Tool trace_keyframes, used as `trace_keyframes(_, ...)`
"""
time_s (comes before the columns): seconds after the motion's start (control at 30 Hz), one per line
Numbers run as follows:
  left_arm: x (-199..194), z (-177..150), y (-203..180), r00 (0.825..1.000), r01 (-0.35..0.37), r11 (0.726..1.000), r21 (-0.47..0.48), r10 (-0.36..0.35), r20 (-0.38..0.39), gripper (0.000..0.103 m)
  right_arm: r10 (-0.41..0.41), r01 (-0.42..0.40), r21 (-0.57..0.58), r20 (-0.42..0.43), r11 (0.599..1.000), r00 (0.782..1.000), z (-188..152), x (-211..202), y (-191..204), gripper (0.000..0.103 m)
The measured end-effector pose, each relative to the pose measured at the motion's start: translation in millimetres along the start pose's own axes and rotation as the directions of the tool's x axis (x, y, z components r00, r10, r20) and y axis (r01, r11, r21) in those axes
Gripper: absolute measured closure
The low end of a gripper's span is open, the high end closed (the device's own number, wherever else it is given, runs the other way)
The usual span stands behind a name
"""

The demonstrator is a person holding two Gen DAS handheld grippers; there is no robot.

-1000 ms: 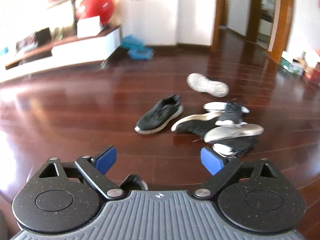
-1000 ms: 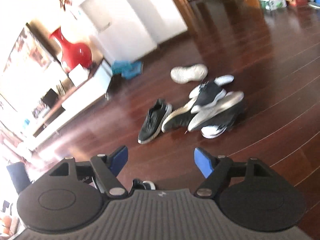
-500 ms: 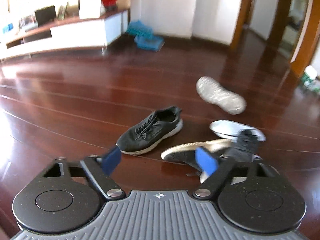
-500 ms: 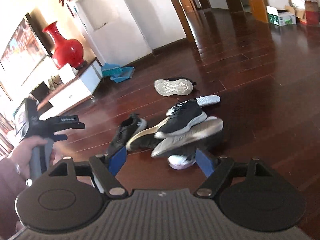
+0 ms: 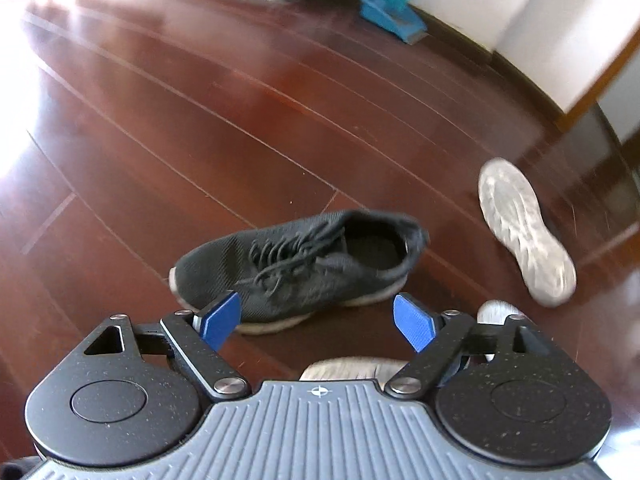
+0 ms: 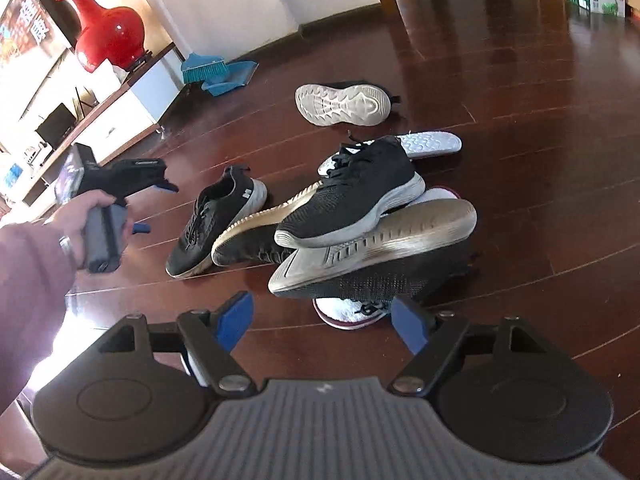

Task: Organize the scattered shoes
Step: 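Grasp the black knit sneaker by its collar with the left tool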

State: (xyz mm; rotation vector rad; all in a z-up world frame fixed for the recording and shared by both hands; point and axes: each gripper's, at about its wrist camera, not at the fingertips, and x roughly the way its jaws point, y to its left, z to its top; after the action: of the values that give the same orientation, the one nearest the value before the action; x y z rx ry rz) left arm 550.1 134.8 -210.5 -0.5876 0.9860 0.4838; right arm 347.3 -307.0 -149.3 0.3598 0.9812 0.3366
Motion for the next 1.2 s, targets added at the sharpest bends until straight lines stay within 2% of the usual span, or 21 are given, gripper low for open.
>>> trace_keyframes(0.2, 57, 18, -11, 1.000, -0.003, 1.000, -0.022, 0.002, -0.027, 0.010, -0.027, 0.028, 0.098, -0.007, 0.995, 1.000, -9, -8, -23, 0.024)
trace_keyframes(0.4, 90, 18, -20, 0.998, -0.013, 0.999, -0.032, 0.012, -0.059, 0.010, -0.081, 0.084, 0.205, -0.024, 0.975, 0.996, -18, -7, -39, 0.024)
trace_keyframes(0.47, 101, 16, -21, 0.997, -0.045, 0.999, -0.023, 0.044, -0.071, 0.010, -0.086, 0.092, 0.223, -0.036, 0.970, 0.996, -20, -7, -39, 0.024)
trace_keyframes(0.53, 113, 11, -21, 0.989, -0.106, 0.994, -0.004, 0.105, -0.100, 0.010, -0.088, 0.096, 0.228, -0.046, 0.969, 0.995, -19, -8, -37, 0.024)
trace_keyframes(0.63, 116, 1, -19, 0.990, -0.101, 0.995, -0.001, 0.101, -0.095, 0.011, -0.095, 0.100, 0.244, -0.031, 0.965, 0.995, -16, -13, -38, 0.024)
trace_keyframes(0.73, 113, -2, -17, 0.993, -0.069, 0.998, 0.005, 0.069, -0.091, 0.024, -0.103, 0.104, 0.259, -0.016, 0.960, 0.995, -13, -19, -39, 0.024)
trace_keyframes(0.77, 111, -2, -17, 0.994, -0.057, 0.998, 0.014, 0.058, -0.093, 0.037, -0.104, 0.104, 0.266, -0.012, 0.958, 0.994, -13, -21, -39, 0.024)
trace_keyframes(0.87, 101, -1, -18, 0.994, -0.024, 0.999, 0.047, 0.029, -0.108, 0.057, -0.086, 0.085, 0.284, -0.010, 0.955, 0.996, -15, -18, -40, 0.024)
trace_keyframes(0.9, 95, -1, -17, 0.994, -0.016, 0.999, 0.050, 0.021, -0.106, 0.074, -0.076, 0.076, 0.280, -0.012, 0.957, 0.997, -16, -17, -39, 0.024)
trace_keyframes(0.93, 89, -1, -14, 0.995, -0.010, 0.999, 0.046, 0.015, -0.097, 0.081, -0.067, 0.069, 0.269, -0.015, 0.961, 0.998, -16, -15, -37, 0.024)
trace_keyframes(1.0, 81, 0, -9, 0.995, -0.017, 0.999, 0.046, 0.021, -0.093, 0.086, -0.046, 0.050, 0.258, -0.019, 0.965, 0.999, -17, -14, -35, 0.024)
trace_keyframes(1.2, 55, -6, 3, 0.996, 0.031, 0.997, 0.074, -0.024, -0.088, 0.088, 0.002, 0.005, 0.244, -0.026, 0.970, 1.000, -15, -11, -33, 0.024)
